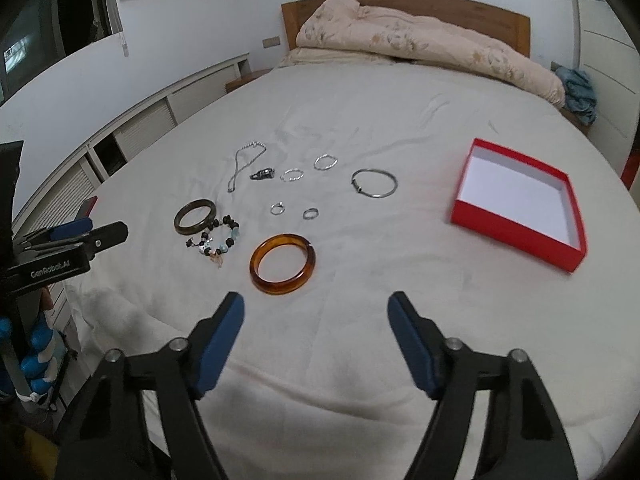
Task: Organize jewelry
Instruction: 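Move both tools toward the beaded bracelet and amber bangle, then grasp the beaded bracelet with the left tool while the right tool grasps the amber bangle, then carry both into the red box and open both tools to release them, then lift both tools away from the box toward the dark brown bangle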
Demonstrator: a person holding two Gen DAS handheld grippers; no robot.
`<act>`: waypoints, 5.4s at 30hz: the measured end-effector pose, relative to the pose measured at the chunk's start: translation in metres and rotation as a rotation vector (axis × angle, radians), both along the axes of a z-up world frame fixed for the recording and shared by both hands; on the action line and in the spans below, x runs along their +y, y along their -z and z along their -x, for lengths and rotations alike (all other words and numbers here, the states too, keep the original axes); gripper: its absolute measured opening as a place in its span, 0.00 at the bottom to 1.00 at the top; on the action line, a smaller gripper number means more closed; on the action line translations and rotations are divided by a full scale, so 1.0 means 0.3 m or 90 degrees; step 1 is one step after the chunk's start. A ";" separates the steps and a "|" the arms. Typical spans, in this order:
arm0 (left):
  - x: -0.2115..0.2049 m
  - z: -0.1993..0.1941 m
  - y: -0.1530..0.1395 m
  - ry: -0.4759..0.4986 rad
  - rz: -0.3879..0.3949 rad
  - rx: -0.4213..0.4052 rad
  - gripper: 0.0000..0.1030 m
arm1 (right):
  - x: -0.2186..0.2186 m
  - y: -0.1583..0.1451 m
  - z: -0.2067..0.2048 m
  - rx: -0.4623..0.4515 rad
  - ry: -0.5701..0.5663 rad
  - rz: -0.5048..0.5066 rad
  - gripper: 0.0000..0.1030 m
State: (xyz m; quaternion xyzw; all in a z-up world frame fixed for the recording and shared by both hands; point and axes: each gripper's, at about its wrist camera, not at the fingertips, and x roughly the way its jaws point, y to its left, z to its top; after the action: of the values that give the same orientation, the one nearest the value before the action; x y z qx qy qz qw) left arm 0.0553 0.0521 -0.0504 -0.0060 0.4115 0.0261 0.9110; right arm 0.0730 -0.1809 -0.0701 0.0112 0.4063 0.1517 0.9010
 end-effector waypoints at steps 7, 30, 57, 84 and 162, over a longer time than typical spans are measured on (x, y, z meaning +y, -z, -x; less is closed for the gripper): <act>0.027 -0.070 0.062 -0.010 0.004 0.031 0.74 | 0.029 0.057 -0.076 0.022 -0.013 -0.009 0.66; 0.066 -0.170 0.178 0.010 0.053 0.090 0.57 | 0.098 0.183 -0.210 0.083 -0.035 -0.021 0.51; -0.028 -0.316 0.321 0.010 0.076 0.173 0.24 | 0.169 0.350 -0.401 0.119 -0.098 0.019 0.17; -0.236 -0.181 -0.048 0.090 0.063 0.063 0.20 | -0.226 0.001 -0.103 0.005 0.009 -0.017 0.09; -1.235 -0.652 0.191 0.265 0.059 0.140 0.32 | -0.795 0.035 -0.286 0.042 0.186 0.115 0.37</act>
State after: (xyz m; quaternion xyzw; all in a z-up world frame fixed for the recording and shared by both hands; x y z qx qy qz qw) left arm 0.2510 -0.3184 -0.1076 0.0398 0.5017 -0.1805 0.8451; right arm 0.1589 -0.4195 -0.0806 -0.0062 0.4413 -0.0182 0.8971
